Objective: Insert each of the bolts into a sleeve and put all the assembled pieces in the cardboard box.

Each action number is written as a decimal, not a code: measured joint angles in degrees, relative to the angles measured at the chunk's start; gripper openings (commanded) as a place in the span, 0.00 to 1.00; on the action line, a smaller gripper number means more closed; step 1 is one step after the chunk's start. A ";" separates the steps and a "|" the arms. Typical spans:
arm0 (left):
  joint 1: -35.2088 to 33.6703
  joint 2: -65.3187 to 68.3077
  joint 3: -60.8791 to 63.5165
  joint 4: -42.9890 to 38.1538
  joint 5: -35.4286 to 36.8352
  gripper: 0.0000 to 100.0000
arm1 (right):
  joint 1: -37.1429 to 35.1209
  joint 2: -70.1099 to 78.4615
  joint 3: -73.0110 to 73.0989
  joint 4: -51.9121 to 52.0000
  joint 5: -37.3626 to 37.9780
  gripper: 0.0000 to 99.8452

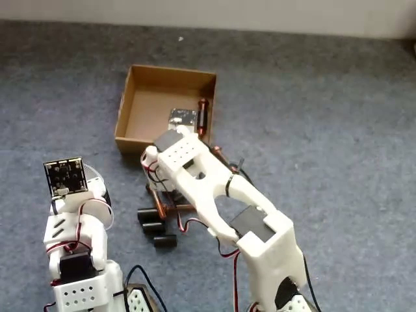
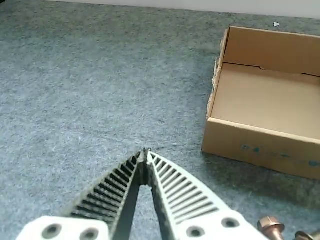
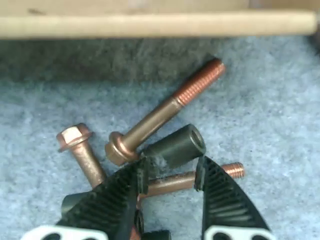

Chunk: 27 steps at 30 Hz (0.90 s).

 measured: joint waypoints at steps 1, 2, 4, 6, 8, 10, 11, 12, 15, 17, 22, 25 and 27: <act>0.00 0.00 0.00 0.00 0.00 0.01 | 0.26 0.18 0.00 -0.26 0.00 0.15; 0.00 0.00 0.00 0.00 0.00 0.01 | 0.53 0.26 0.00 -0.62 0.00 0.15; 0.00 0.00 0.00 0.00 0.00 0.01 | 1.41 0.44 0.00 -1.41 0.00 0.15; 0.00 0.00 0.00 0.00 0.00 0.01 | 2.46 2.11 0.79 -1.76 0.00 0.15; 0.00 0.00 0.00 0.00 0.00 0.01 | 3.34 2.11 1.05 -1.58 0.00 0.15; 0.00 0.00 0.00 0.00 0.00 0.01 | 3.25 2.29 1.14 -1.41 0.00 0.15; 0.00 0.00 0.00 0.00 0.00 0.01 | 3.16 2.29 1.14 -1.58 0.00 0.15; 0.00 -0.18 0.00 0.00 0.00 0.01 | 3.16 2.29 1.14 -1.58 0.00 0.15; 0.00 0.00 0.00 0.00 0.00 0.01 | 3.16 2.29 1.14 -1.58 0.00 0.15; 0.00 0.00 0.00 0.00 0.00 0.01 | 3.16 2.29 1.14 -1.58 0.00 0.14; 0.00 0.00 0.00 0.00 0.00 0.01 | 3.43 2.29 1.14 -1.14 4.66 0.02; 0.00 0.00 0.00 0.00 0.00 0.01 | 3.52 2.11 1.14 -0.26 9.76 0.00; 0.00 0.00 0.00 0.00 0.00 0.01 | 3.52 0.88 1.23 0.70 10.90 0.01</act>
